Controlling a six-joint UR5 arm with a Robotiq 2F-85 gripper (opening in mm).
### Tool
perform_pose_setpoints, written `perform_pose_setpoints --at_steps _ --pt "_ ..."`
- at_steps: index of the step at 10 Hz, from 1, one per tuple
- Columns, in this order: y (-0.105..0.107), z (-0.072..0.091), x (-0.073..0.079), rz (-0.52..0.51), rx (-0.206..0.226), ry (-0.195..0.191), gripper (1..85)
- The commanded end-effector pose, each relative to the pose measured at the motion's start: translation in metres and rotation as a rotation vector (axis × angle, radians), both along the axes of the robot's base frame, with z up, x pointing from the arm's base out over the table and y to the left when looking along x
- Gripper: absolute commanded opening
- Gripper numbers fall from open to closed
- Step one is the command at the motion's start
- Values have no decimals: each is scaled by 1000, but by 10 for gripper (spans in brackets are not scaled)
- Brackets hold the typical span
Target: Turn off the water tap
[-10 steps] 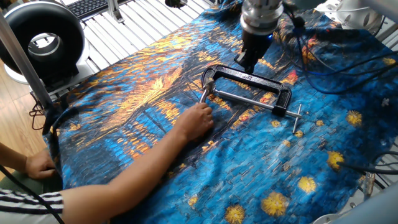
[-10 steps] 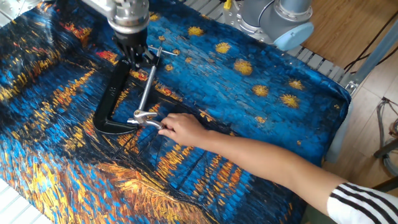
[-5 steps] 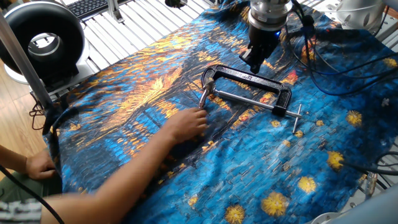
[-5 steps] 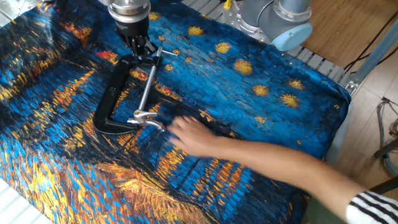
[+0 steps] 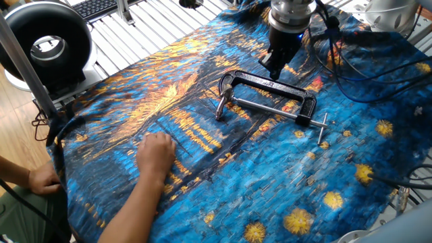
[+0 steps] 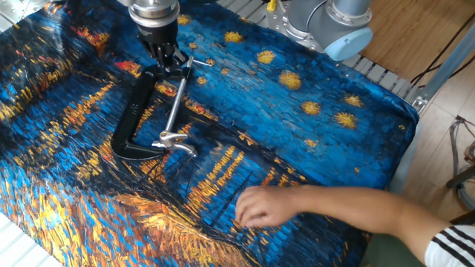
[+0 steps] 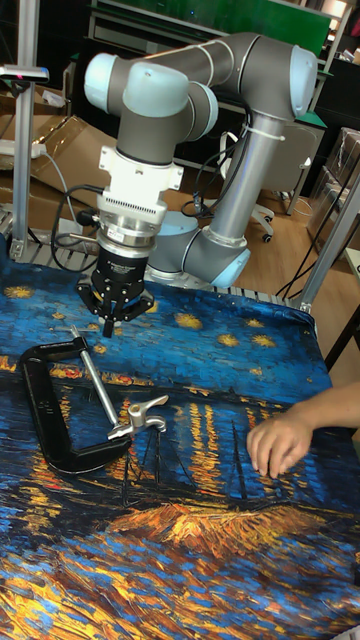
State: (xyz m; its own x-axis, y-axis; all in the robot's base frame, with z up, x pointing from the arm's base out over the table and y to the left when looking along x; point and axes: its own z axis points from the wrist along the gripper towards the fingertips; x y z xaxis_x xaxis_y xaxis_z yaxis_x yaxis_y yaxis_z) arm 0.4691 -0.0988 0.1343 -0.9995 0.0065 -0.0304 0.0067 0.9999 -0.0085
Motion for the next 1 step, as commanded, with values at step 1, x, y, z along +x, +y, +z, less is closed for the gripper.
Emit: perform_pose_setpoints --at_steps 1 --pt "5 0 2 15 15 -6 13"
